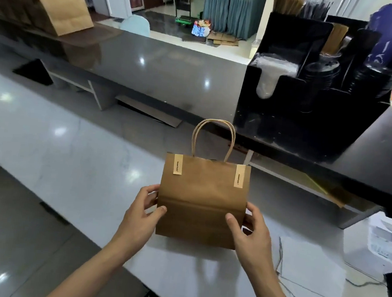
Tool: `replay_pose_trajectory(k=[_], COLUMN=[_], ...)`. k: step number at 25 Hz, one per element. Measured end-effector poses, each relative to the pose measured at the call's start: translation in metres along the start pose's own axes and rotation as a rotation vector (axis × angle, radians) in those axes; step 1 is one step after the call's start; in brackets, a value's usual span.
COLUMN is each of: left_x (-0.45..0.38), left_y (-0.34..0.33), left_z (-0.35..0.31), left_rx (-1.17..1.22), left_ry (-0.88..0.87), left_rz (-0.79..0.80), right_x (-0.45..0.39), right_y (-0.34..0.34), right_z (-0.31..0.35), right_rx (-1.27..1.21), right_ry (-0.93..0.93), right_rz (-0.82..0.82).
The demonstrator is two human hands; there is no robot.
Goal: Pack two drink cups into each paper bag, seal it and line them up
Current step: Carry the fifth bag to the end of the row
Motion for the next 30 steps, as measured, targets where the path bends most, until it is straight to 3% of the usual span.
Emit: replay_pose_trajectory(k=[14, 30], left_x=[0.041, 0.072], left_y=[0.137, 0.4], left_z=[0.046, 0.129], left_rx=[0.12, 0.091], left_ry=[0.003, 0.033], left_rz=[-0.311, -0.486], right_x=[0.01, 0.083], right_y=[-0.144, -0.432], right_z=[0.046, 0.102], right_rx=[-0.045, -0.011], right_ry=[0.11, 0.169], right_rz=[0.299, 0.518])
Point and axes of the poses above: each hand's wrist, its own x-axis away from the middle knuckle, its own y-axis out of the back of the hand, z = x × y, the point moved 7 cm from there along -x, towards the middle knuckle, and after that the axes turned 7 degrees about -x, right-handed, at the moved point
